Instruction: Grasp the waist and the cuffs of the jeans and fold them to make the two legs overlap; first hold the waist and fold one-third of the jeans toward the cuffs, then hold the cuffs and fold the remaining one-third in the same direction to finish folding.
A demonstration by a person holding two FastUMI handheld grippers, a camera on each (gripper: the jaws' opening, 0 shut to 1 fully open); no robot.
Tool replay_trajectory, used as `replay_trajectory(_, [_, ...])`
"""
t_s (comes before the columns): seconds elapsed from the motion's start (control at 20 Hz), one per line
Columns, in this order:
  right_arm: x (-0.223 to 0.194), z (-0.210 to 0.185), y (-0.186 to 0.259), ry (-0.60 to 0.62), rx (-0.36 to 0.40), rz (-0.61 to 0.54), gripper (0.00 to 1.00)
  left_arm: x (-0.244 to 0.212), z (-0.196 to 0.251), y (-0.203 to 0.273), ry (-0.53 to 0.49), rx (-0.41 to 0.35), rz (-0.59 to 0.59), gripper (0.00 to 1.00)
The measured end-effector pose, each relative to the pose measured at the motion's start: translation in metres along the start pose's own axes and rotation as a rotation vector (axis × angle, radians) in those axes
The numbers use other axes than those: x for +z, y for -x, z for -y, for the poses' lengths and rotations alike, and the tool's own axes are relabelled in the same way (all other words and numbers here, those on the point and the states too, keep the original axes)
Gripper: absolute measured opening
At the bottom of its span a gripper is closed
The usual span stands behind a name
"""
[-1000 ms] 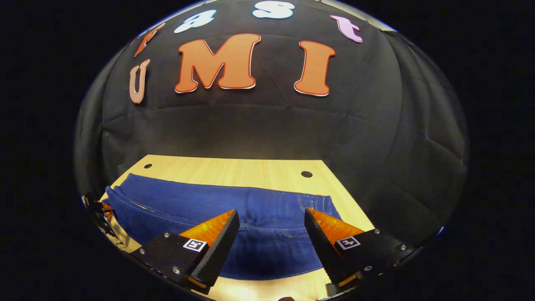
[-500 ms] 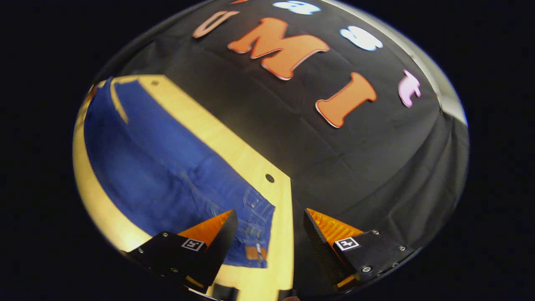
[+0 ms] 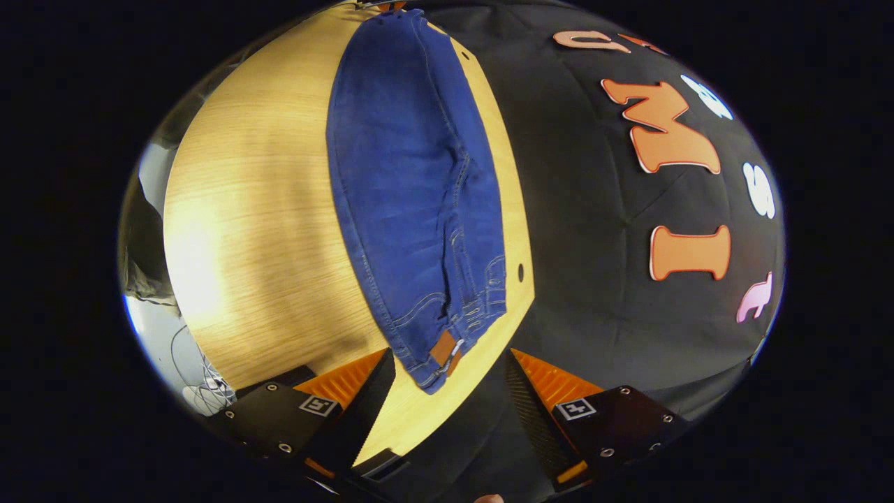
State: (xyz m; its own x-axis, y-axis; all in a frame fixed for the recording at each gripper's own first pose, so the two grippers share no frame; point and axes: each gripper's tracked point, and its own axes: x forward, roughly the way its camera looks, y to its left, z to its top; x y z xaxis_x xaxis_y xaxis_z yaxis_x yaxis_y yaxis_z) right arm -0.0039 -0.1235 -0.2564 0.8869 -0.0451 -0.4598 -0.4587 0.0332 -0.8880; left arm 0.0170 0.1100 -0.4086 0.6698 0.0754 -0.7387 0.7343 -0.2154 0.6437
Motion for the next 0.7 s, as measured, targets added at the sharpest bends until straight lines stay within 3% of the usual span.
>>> replay_trajectory(0.25, [-0.017, -0.019, -0.028, 0.098, 0.076, -0.015, 0.98, 0.001, 0.003, -0.001, -0.016, -0.002, -0.011, 0.00])
replay_trajectory(0.7, [0.003, -0.011, -0.074, 0.183, 0.069, 0.037, 0.92, 0.003, 0.004, 0.002, -0.022, -0.012, -0.023, 0.00])
